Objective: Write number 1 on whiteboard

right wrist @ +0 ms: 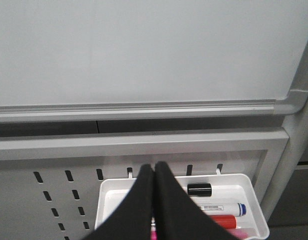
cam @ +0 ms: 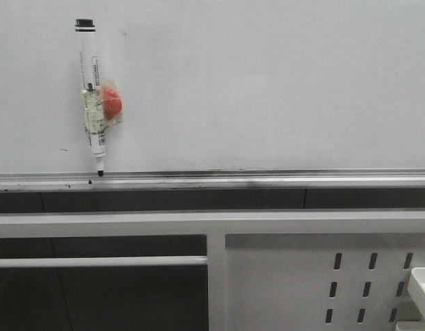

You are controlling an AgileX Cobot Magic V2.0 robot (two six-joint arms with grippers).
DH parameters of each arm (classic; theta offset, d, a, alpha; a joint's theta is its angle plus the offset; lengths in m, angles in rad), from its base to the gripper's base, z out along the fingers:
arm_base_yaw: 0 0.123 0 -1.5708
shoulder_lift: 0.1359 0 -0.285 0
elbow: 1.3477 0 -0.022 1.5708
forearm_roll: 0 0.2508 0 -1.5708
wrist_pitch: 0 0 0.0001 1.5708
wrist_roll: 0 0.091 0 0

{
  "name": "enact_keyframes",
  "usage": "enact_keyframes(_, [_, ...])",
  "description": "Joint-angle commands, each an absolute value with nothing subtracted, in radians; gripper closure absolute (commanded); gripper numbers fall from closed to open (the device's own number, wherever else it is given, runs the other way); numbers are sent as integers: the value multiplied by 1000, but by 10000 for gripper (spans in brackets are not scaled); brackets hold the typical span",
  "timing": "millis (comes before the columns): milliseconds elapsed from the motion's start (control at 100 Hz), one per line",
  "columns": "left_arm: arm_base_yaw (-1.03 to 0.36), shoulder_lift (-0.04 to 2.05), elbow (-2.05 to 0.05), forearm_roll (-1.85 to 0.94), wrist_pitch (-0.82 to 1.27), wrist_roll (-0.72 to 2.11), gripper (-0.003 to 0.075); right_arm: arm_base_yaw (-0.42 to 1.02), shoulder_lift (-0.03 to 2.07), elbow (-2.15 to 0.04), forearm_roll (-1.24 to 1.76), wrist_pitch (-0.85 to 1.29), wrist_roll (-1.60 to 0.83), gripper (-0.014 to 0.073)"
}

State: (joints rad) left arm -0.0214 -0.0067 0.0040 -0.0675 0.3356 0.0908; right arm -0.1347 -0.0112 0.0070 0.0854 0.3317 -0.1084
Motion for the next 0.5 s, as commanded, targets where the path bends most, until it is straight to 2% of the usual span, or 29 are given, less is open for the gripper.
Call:
enact_keyframes(0, [-18, -27, 39, -78, 278, 89, 740, -139, -32, 22, 67, 303, -110, 650])
enact_keyframes(240, [-18, -27, 39, -58, 257, 89, 740, -139, -32, 22, 67, 303, -110, 650])
enact_keyframes(490, [-18, -27, 39, -104, -64, 89, 740, -139, -32, 22, 20, 284, -110, 650])
